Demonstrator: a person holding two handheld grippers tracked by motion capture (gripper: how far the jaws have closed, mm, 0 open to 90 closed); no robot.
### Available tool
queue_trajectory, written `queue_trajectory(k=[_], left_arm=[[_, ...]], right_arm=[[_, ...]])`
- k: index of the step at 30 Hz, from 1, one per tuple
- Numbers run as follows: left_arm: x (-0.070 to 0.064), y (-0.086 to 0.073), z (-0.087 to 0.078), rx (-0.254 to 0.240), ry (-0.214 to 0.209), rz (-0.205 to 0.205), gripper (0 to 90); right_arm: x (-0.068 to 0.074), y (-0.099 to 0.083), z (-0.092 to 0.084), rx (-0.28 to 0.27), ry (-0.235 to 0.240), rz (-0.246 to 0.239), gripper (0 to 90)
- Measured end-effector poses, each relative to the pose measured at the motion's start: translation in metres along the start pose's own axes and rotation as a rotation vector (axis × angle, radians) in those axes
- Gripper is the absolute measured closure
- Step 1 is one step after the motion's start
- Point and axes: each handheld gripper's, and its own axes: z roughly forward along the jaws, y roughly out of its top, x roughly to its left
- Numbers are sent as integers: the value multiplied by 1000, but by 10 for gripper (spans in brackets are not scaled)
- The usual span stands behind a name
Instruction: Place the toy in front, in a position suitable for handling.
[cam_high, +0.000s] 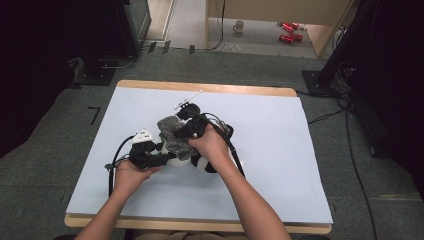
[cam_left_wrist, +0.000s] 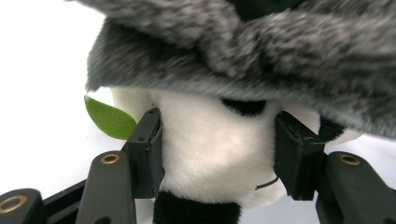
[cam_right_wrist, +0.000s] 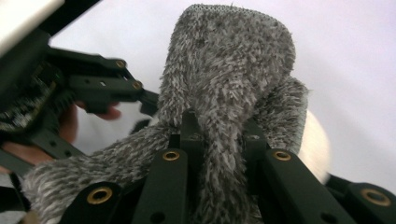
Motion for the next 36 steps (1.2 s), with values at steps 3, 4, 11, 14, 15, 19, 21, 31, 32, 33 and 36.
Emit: queue_trajectory(k=[3, 4, 11, 14, 15, 19, 21, 31, 32, 33, 36], left_arm=[[1, 0, 0, -4, -3, -8, 425], [1, 0, 1, -5, -3, -8, 425], [3, 0, 0, -3, -8, -17, 425], [3, 0, 0, -5, -14, -11, 426], [4, 1, 0, -7, -16, -12, 426], [3, 2, 0, -11, -18, 1, 427], [3, 1, 0, -17, -22, 11, 422], [7, 1, -11, -63, -53, 64, 287], [7, 0, -13, -60, -52, 80, 286], [6, 0, -14, -52, -53, 98, 286], [7, -4, -15, -41, -54, 144, 274]], right_arm=[[-5, -4, -5, -1, -18, -1, 779], [-10, -6, -8, -2, -16, 13, 778], [-29, -17, -20, 31, -84, 48, 778], [-42, -27, -25, 40, -84, 85, 778], [-46, -29, -28, 35, -81, 98, 778], [-56, -37, -38, 8, -72, 130, 779], [-56, -38, -37, 2, -75, 132, 780], [-62, -34, -27, -20, -99, 135, 780], [-64, -33, -27, -22, -101, 137, 779], [-65, -32, -26, -23, -104, 139, 779], [-70, -28, -25, -25, -119, 151, 778]])
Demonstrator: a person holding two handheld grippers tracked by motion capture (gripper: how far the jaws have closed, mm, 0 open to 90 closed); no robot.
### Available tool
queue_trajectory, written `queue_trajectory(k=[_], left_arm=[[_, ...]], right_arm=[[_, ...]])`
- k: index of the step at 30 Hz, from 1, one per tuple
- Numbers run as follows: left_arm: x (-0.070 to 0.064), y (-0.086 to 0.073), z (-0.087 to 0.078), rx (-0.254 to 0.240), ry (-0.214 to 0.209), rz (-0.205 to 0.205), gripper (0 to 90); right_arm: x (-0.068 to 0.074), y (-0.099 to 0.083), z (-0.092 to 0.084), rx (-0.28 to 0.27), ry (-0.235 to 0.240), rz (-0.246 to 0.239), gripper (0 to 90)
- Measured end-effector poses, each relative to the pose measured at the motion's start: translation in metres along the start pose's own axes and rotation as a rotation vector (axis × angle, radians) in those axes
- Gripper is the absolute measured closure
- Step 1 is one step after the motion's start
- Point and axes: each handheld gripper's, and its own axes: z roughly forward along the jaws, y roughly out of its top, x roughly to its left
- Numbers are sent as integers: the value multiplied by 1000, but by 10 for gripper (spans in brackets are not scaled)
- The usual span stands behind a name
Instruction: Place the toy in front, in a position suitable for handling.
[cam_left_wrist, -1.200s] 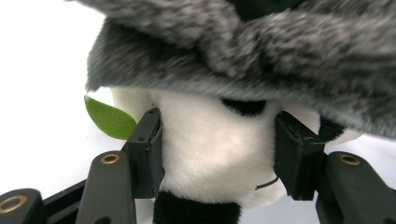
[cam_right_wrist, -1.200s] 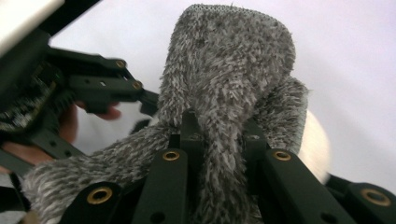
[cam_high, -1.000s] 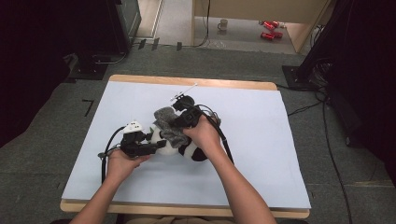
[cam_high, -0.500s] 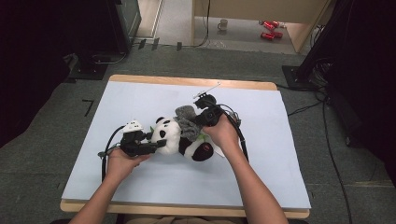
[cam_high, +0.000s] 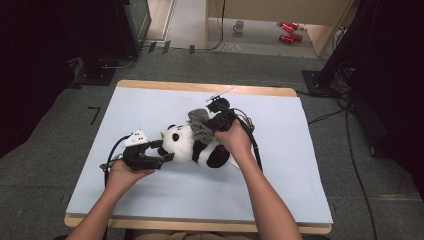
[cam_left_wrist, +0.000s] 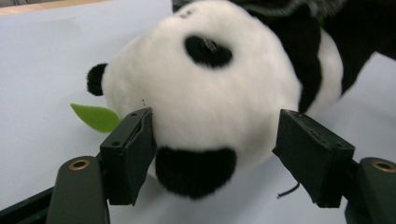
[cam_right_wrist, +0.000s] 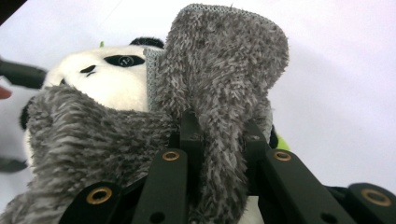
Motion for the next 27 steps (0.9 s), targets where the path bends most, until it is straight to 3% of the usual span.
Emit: queue_trajectory(k=[7, 10, 13, 15, 19, 22, 27], left_arm=[[6, -2, 16, -44, -11, -33, 235], [5, -3, 23, -61, 3, 16, 190], [3, -5, 32, -77, 56, 60, 171], [3, -5, 34, -98, 84, 46, 233], [-1, -5, 34, -92, 114, 25, 382], [-3, -2, 32, -85, 110, -18, 482], [-7, 7, 28, -60, 94, -58, 544]], right_arm=[[-6, 9, 5, -2, -28, 20, 778], [-8, 10, 6, -8, -36, 27, 778], [-9, 11, 6, -18, -49, 37, 778], [-9, 11, 6, -22, -57, 39, 778], [-10, 11, 5, -30, -49, 53, 779], [-9, 14, -1, -64, -18, 75, 781], [8, 29, -21, -126, 11, 33, 782]])
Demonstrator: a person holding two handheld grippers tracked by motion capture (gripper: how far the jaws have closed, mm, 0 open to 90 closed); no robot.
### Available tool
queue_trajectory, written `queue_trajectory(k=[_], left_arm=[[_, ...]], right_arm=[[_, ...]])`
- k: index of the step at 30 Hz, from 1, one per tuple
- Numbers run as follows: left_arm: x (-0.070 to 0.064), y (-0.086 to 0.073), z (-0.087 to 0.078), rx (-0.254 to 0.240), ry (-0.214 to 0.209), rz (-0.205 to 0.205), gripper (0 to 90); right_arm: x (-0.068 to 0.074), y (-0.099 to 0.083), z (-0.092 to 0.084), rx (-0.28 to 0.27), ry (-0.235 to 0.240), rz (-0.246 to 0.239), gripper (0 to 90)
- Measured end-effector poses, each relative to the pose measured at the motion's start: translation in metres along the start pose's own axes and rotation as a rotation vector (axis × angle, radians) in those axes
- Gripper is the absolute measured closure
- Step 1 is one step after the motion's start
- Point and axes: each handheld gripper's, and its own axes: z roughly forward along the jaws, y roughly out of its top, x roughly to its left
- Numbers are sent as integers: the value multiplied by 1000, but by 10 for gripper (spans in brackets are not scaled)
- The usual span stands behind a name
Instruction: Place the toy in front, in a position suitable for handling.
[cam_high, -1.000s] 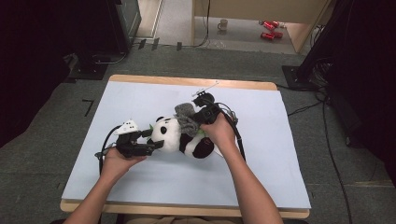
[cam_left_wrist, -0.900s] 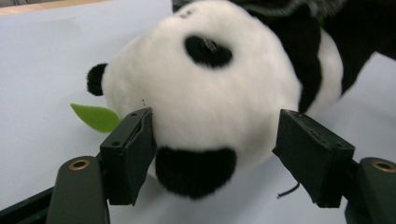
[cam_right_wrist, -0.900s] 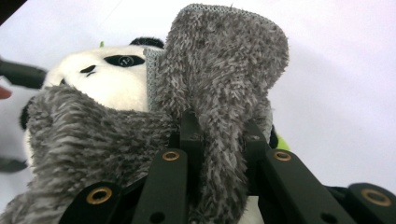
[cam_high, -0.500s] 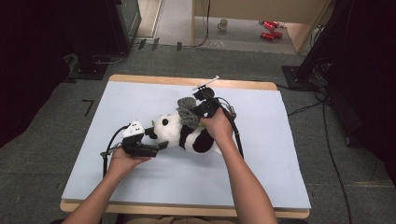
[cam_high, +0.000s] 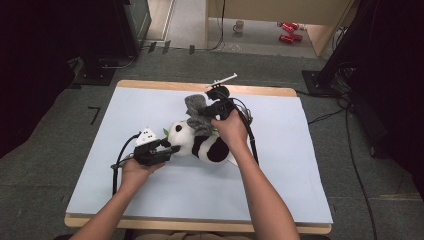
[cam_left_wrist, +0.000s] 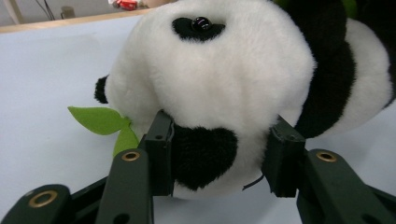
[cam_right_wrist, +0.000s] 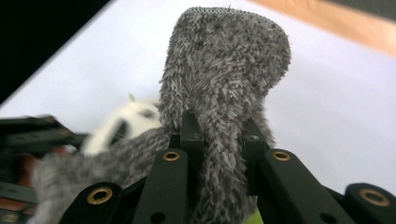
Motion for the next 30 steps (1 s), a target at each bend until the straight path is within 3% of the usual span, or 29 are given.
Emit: queue_trajectory(k=[3, 8, 16, 20, 23, 26, 30], left_arm=[[-5, 5, -2, 17, 5, -38, 551], [-8, 8, -4, 27, 19, -43, 551], [-6, 9, -7, 22, 32, -75, 548], [-5, 10, -8, 14, 36, -95, 548], [-4, 9, -7, 27, 35, -102, 548], [-3, 8, -6, 29, 28, -94, 548], [-3, 8, -4, 30, 24, -103, 549]], right_arm=[[18, 12, -11, -23, 19, -41, 782], [46, 23, -14, -34, 58, -92, 782], [79, 19, 16, 31, 118, -126, 781], [82, 10, 36, 80, 120, -129, 781], [75, 0, 48, 110, 106, -126, 780], [66, -4, 48, 99, 121, -112, 781], [62, -6, 43, 101, 84, -145, 780]])
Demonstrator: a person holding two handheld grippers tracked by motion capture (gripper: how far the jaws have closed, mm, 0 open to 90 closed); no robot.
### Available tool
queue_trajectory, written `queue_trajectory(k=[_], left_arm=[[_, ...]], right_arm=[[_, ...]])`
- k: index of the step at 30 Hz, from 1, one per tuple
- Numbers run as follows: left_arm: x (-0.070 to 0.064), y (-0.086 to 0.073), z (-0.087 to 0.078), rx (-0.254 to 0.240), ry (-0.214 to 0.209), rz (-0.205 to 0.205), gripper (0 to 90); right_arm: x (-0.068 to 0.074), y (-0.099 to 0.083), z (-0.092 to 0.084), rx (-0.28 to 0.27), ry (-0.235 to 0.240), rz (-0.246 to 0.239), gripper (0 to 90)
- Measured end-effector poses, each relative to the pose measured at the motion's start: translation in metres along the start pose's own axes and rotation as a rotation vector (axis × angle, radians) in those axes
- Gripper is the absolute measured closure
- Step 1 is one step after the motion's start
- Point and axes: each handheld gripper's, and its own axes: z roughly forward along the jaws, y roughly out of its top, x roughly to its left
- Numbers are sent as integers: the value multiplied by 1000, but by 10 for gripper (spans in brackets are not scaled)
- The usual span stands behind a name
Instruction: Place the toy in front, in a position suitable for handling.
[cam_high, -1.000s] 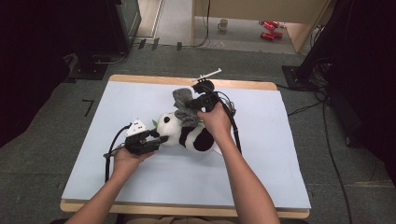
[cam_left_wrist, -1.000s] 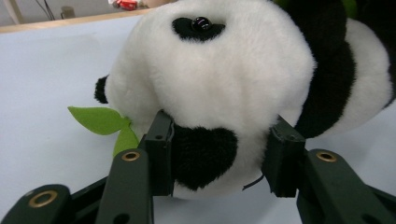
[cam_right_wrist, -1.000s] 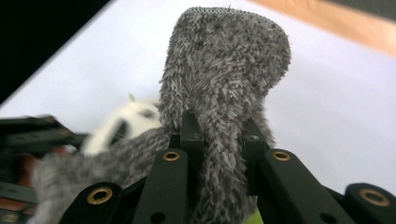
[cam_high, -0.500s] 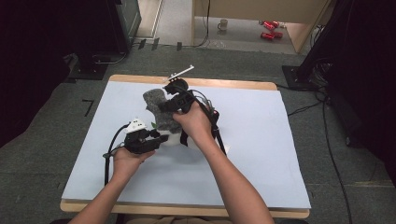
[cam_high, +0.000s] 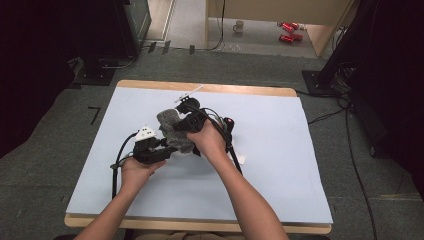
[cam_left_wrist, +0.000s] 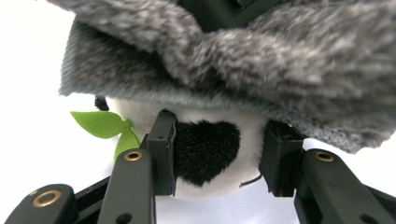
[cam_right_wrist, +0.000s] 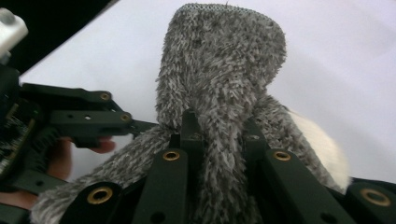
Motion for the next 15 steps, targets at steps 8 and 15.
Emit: queue_trajectory(k=[8, 15], left_arm=[[3, 0, 0, 2, -15, -11, 549], [4, 0, 0, -1, -20, -12, 549]], right_arm=[[-18, -5, -16, -4, -77, 20, 779], [-42, -14, -30, 29, -144, 72, 780]])
